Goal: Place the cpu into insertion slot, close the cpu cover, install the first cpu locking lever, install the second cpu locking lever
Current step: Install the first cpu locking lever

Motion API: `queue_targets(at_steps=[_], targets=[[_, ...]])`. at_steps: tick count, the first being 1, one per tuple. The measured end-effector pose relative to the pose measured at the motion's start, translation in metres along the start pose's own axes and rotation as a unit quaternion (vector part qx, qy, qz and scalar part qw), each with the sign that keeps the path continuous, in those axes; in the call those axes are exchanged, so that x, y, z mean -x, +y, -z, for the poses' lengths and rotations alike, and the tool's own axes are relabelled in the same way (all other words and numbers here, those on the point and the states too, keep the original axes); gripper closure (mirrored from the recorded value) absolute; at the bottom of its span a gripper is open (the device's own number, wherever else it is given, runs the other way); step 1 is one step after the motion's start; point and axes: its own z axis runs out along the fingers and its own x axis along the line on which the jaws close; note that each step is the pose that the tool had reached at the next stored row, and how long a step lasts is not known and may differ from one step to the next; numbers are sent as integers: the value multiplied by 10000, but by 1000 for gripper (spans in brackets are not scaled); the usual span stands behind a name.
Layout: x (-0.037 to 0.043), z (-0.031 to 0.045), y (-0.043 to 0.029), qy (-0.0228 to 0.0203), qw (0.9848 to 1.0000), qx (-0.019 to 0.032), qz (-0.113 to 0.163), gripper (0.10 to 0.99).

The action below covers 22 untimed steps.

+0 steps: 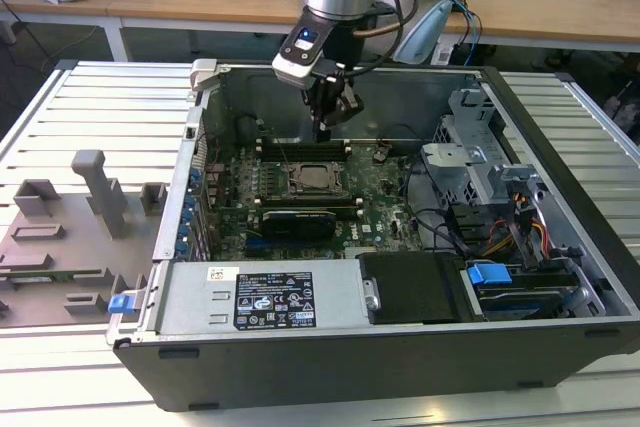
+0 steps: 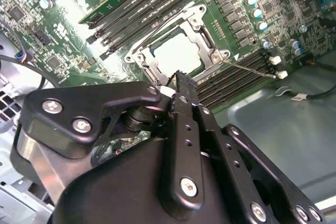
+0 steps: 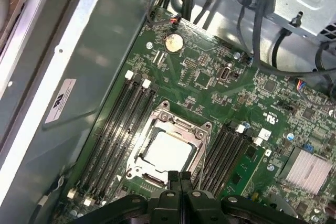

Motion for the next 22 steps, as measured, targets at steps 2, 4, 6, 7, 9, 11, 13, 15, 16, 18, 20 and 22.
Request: queue_targets(at_steps=[2,4,6,7,9,11,13,15,16,18,20,22], targets=[[0,0,0,-6,9999,3,105,980],[0,0,0,-10,9998,6,191,980],[0,0,0,-15,9996,10,285,980],[0,0,0,-20,9993,12,368,980],[0,0,0,-27,9987,17,504,980],[0,0,0,-31,9983,20,581,980],[0,0,0,-36,9977,23,683,980],[0,0,0,-40,9971,26,763,980],[0,0,0,-43,9967,28,810,980],[0,0,0,-46,9961,30,878,980],[0,0,0,-51,9953,33,968,980],[0,0,0,-55,9945,36,1044,980]])
